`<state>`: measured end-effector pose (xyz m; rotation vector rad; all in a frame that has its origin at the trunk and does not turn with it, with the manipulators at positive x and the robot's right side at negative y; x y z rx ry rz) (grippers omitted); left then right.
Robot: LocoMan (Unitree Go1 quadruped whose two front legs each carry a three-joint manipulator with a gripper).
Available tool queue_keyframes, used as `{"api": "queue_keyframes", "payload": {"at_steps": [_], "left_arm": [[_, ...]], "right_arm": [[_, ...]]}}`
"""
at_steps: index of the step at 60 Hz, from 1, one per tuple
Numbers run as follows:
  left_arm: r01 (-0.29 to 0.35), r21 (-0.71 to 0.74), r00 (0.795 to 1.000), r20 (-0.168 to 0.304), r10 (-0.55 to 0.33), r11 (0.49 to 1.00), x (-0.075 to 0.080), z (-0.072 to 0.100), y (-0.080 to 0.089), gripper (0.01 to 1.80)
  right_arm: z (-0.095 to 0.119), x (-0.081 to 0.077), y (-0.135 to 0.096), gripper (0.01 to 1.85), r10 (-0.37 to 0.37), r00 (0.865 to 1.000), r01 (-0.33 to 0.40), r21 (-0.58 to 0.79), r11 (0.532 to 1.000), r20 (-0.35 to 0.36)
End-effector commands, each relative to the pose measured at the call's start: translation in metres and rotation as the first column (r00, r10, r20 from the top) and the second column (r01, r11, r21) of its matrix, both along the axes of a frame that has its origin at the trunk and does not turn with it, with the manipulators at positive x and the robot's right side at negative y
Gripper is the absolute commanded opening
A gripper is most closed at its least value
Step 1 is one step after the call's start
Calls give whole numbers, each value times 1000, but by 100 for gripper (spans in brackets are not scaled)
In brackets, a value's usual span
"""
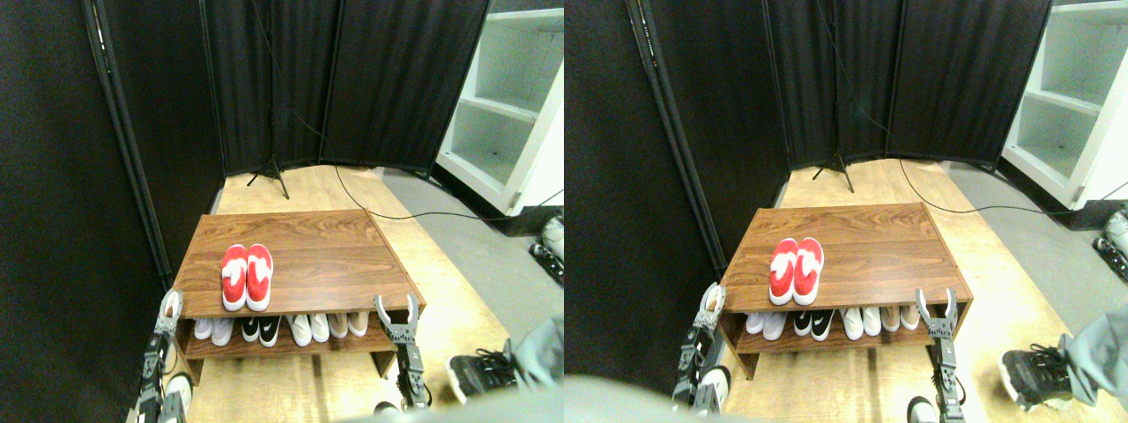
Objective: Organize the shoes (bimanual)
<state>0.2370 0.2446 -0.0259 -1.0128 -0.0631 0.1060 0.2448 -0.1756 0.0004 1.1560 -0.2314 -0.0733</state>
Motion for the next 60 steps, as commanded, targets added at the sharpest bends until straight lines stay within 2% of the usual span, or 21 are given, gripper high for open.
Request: {"api": "queue_keyframes", "payload": {"at_steps": [1, 9, 17, 21, 38, 43, 60], "left_arm": [[-14, 4, 998, 68, 14, 1000, -9, 9, -6, 1], [-36, -51, 997, 60, 39, 998, -24, 6, -16, 1], [-41, -94, 997, 55, 46, 995, -30, 6, -23, 1], [-9, -105, 999, 51, 14, 994, -29, 4, -25, 1], [-23, -100, 998, 51, 28, 995, -22, 7, -30, 1], [2, -109, 999, 44, 3, 994, -19, 8, -30, 1], [12, -118, 999, 40, -8, 993, -21, 8, -33, 1]], "right_arm": [[2, 2, 2, 43, 2, 1000, -2, 3, 1000, 24], [1, 2, 2, 46, 9, 1000, -9, 13, 1000, 19], [1, 2, 3, 45, 24, 999, -24, 21, 999, 26], [1, 2, 3, 47, 20, 1000, -20, 8, 1000, 16], [1, 2, 3, 46, 17, 1000, -16, -33, 999, 21], [1, 2, 3, 45, 20, 1000, -20, -28, 999, 21], [0, 1, 4, 47, 26, 999, -26, 20, 999, 23]]}}
